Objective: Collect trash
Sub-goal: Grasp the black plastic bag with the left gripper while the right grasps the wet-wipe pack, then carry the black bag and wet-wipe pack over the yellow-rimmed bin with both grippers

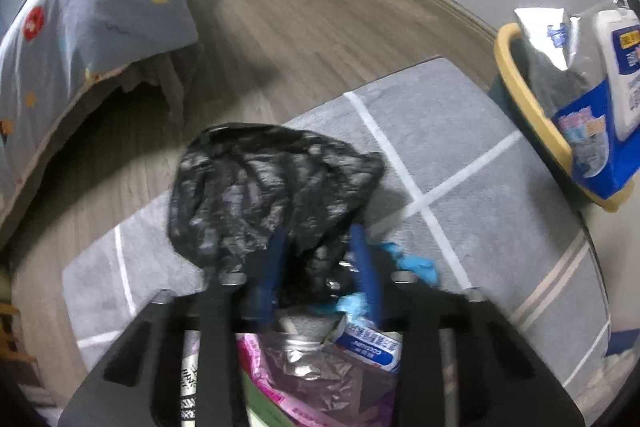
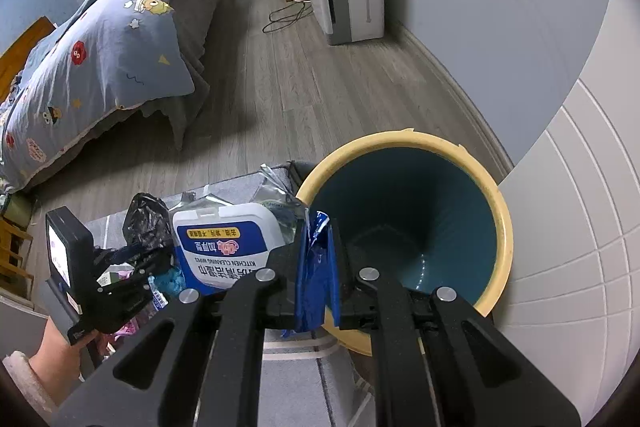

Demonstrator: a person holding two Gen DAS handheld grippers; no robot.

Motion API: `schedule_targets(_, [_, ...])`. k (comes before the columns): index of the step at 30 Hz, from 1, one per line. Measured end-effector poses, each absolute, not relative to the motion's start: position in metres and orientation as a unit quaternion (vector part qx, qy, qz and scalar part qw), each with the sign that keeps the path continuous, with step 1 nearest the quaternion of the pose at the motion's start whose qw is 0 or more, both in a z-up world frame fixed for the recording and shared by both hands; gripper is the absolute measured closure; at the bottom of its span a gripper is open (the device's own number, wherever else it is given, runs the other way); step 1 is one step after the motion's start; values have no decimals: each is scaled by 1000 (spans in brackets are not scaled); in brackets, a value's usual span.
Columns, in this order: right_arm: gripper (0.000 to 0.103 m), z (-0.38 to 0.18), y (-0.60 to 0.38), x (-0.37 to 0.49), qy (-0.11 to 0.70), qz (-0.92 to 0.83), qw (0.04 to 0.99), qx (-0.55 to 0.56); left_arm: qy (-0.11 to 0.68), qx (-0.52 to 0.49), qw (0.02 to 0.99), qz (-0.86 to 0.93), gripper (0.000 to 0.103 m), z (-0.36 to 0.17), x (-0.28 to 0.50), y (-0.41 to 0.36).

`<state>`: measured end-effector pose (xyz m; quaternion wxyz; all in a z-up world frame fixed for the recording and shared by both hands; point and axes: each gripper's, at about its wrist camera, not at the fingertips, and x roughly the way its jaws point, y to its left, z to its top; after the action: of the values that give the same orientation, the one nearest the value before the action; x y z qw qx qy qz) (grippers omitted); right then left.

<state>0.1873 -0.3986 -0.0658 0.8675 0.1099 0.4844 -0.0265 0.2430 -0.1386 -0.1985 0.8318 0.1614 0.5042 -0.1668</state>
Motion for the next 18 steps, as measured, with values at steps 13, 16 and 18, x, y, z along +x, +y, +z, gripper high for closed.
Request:
schedule_targets(13, [94, -44, -400, 177, 462, -23, 879, 113, 423, 115, 883, -166, 100, -115, 221, -105])
schedule_targets(16, [94, -42, -398, 177, 457, -15, 881, 122, 410, 93, 892, -167, 100, -98, 216, -97])
schedule_targets(18, [94, -39, -395, 175, 450, -11, 885, 121, 426, 79, 883, -179, 100, -98, 217, -98])
